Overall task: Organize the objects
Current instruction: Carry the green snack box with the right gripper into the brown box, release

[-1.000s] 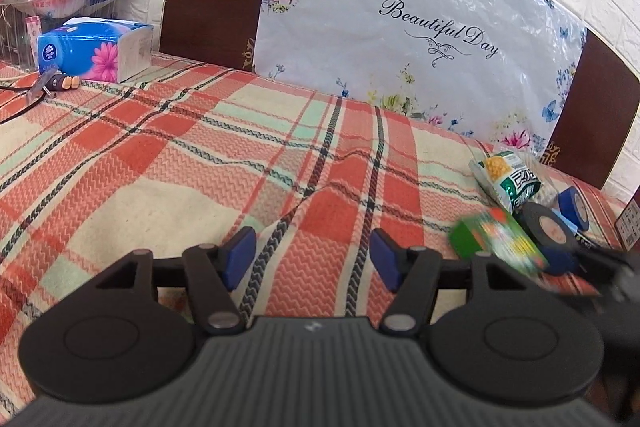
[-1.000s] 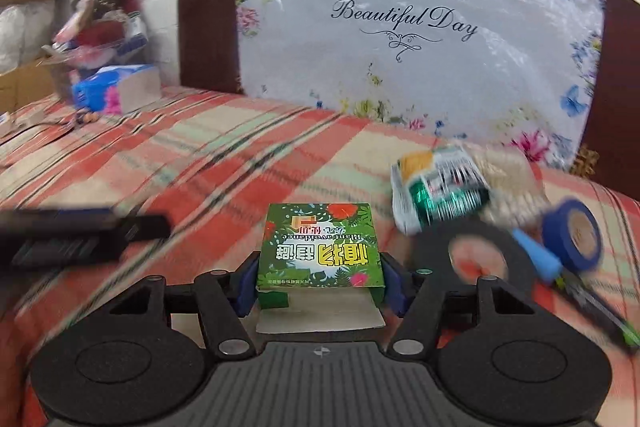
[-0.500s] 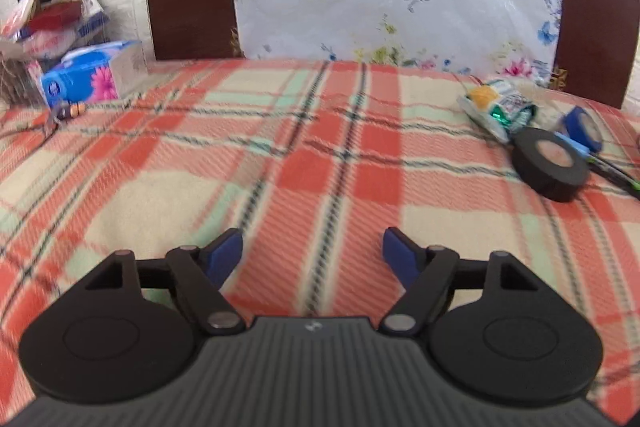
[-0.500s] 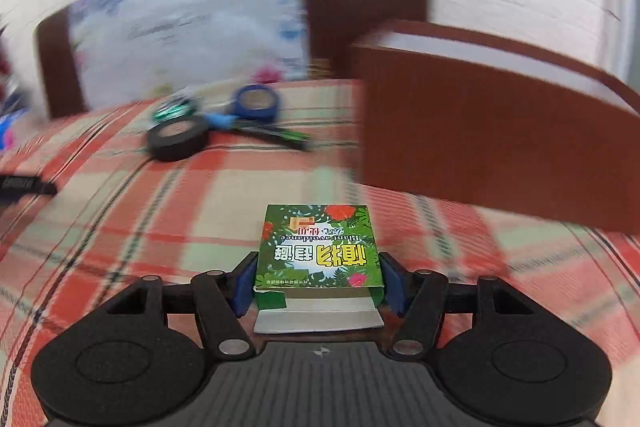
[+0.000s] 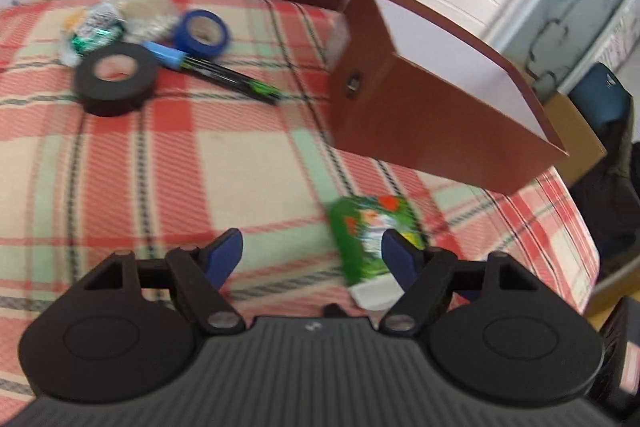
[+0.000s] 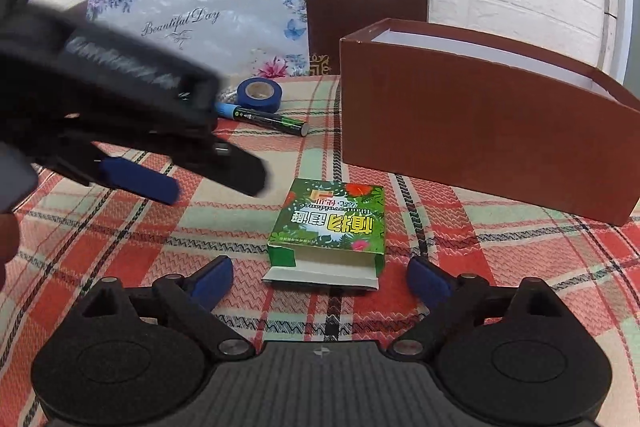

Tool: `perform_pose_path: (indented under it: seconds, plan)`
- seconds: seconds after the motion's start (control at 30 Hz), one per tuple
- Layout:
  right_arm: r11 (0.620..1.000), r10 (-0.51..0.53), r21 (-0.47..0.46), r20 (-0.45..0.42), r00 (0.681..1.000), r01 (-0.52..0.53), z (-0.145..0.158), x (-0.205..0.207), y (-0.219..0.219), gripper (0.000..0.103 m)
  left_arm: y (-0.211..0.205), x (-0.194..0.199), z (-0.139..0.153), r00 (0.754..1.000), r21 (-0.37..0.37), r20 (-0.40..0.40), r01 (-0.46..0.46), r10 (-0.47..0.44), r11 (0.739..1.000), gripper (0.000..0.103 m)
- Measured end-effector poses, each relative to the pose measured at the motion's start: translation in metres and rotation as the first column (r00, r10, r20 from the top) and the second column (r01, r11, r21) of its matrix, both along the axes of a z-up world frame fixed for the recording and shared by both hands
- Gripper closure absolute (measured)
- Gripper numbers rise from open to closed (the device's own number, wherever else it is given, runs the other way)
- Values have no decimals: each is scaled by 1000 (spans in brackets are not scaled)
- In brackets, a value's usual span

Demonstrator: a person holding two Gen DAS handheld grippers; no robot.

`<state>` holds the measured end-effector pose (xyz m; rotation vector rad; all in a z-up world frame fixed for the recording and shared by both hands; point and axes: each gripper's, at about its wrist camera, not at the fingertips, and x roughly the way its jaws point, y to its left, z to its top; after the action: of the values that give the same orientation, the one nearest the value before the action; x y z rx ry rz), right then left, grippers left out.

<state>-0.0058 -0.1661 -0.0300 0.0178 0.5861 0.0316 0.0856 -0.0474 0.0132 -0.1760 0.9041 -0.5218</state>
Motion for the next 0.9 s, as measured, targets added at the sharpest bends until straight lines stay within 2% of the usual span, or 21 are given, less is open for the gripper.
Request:
perform_pose_path:
  seconds: [0.17, 0.2, 0.23, 0.27, 0.3, 0.33, 0.4, 0.47, 0.53, 0.6, 0.67, 0.77, 0.9]
  plan:
    - [1000, 5, -3, -13, 1000, -5, 0, 7, 1, 17, -24, 6, -11, 999, 33, -32, 40, -39, 999, 26]
    - [1000, 12, -10, -9, 1000, -12, -1, 9, 1, 26, -27, 9, -15, 998, 39, -42, 46, -44, 998, 31]
    - [1000, 23, -21, -3, 1000, -23, -1, 10, 2, 40, -29, 9, -17, 998, 51, -39, 47, -45, 998, 33]
    - [999, 34, -26, -1, 999, -34, 0, 12, 4, 42, -33, 8, -17, 999, 71, -16, 45, -44, 996, 40]
    - [999, 40, -24, -1, 999, -40, -1, 13, 3, 43, -35, 9, -17, 999, 82, 2, 51, -52, 995, 53]
    - [999, 42, -19, 4, 999, -41, -1, 14, 2, 43, -37, 10, -17, 998, 74, 2, 61, -61, 995, 62]
    - [999, 39, 4, 24, 999, -39, 1, 12, -2, 44, -34, 10, -14, 999, 65, 3, 41, -41, 997, 67]
    - [999, 27, 20, 84, 996, -28, 8, 4, -5, 44, -31, 5, -4, 999, 36, 31, 34, -35, 999, 68]
    - [1000, 1, -26, 188, 982, 4, 19, -6, -4, 44, -33, -3, 16, 994, 11, 98, 37, -38, 999, 68]
    - [997, -31, -65, 286, 958, 52, 33, -11, -7, 44, -44, -10, 40, 979, 5, 195, 64, -63, 998, 68]
    - [993, -69, -66, 361, 930, 100, 46, -12, -19, 44, -57, -11, 63, 957, -5, 275, 97, -92, 995, 68]
    - [986, -117, -61, 415, 902, 156, 60, -1, -43, 44, -81, -2, 81, 930, -15, 343, 147, -133, 989, 68]
    - [974, -174, -54, 436, 883, 219, 68, 21, -75, 44, -114, 24, 87, 919, -4, 352, 188, -175, 982, 67]
